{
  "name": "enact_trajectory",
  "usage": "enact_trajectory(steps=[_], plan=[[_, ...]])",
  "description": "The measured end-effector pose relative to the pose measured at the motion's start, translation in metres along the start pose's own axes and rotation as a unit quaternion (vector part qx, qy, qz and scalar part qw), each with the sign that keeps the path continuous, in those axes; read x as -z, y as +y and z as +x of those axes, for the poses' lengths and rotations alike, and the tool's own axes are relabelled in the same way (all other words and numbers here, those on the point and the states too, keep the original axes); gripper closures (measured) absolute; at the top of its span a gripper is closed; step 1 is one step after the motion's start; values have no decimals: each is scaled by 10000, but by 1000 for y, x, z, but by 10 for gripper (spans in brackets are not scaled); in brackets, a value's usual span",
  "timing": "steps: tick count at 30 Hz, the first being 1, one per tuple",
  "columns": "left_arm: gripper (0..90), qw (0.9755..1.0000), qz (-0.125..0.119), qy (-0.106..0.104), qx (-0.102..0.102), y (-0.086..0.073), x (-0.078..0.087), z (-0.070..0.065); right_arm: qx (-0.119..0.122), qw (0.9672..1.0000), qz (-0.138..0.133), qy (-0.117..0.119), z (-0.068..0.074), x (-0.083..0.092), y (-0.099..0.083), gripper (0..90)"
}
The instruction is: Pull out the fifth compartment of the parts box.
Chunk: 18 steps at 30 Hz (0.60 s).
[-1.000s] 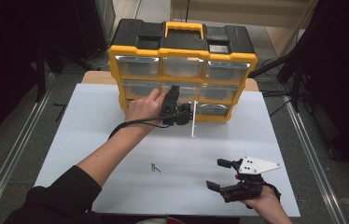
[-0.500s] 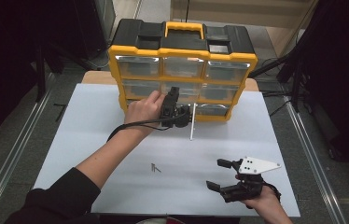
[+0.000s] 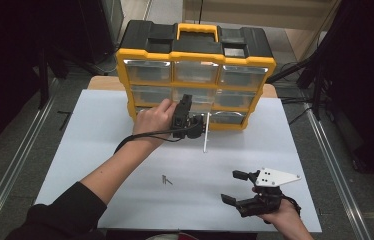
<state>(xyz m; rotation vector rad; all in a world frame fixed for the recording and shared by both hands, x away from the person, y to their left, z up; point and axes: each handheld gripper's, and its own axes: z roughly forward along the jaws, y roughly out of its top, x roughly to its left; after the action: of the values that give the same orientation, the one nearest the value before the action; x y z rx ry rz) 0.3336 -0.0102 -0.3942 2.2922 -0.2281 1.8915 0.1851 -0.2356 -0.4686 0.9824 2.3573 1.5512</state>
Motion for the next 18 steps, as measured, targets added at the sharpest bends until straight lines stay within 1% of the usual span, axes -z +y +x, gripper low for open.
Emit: enact_trajectory(steps=[2, 11, 14, 18], plan=[[762, 10000, 19, -3, -37, 1, 1, 1, 7, 10000, -5, 2, 0, 0, 0, 146], [763, 10000, 8, -3, -10, 0, 5, -1, 2, 10000, 14, 3, 0, 0, 0, 146], [763, 10000, -4, 2, -50, 0, 6, 0, 19, 10000, 3, 20, 0, 0, 0, 146], [763, 10000, -9, 7, -52, 0, 7, -1, 5, 10000, 12, 27, 1, 0, 0, 146]])
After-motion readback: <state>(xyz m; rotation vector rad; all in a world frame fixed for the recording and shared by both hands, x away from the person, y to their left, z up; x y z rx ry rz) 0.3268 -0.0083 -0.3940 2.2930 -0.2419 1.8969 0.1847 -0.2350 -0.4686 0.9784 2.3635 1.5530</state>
